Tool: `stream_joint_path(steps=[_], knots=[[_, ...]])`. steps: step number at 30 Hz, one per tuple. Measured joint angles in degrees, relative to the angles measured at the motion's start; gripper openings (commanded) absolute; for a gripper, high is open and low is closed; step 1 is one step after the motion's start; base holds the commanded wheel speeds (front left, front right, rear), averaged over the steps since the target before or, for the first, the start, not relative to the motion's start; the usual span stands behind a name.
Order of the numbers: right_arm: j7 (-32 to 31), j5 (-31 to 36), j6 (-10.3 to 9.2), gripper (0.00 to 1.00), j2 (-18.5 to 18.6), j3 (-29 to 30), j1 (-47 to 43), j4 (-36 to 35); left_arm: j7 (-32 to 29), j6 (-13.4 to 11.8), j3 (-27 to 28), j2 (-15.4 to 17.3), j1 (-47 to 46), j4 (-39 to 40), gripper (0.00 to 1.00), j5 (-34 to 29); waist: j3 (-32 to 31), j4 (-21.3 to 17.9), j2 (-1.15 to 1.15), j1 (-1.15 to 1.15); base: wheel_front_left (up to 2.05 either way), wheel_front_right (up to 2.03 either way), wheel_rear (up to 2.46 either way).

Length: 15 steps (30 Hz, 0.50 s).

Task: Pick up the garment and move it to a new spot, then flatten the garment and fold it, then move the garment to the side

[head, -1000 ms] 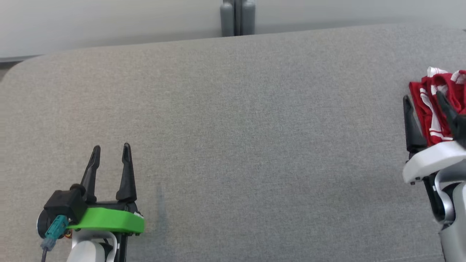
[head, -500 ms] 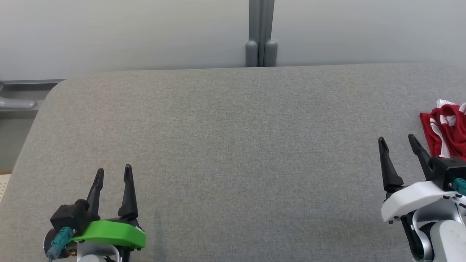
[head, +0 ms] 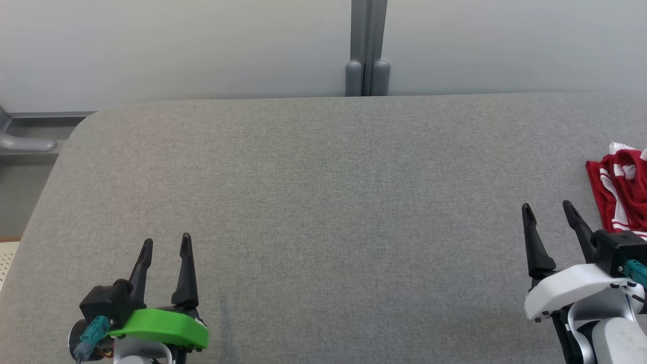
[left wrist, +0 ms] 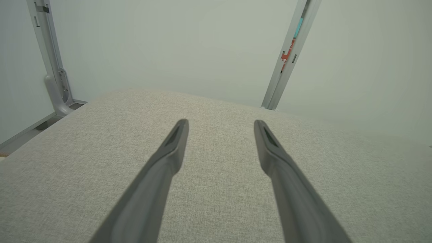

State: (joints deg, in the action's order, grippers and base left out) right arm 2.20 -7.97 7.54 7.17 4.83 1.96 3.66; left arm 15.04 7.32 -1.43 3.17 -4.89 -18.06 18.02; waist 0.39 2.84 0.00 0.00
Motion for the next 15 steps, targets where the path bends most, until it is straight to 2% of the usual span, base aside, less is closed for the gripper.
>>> stream_joint_path(steps=[15], knots=[[0.43,0.00,0.00,1.00,-1.08,0.18,-0.36,0.05,0.00,0.00,-0.93,0.94,-0.46,0.03,1.00,0.01,0.48,-0.88,0.00,0.00,0.00,0.00,0.00]])
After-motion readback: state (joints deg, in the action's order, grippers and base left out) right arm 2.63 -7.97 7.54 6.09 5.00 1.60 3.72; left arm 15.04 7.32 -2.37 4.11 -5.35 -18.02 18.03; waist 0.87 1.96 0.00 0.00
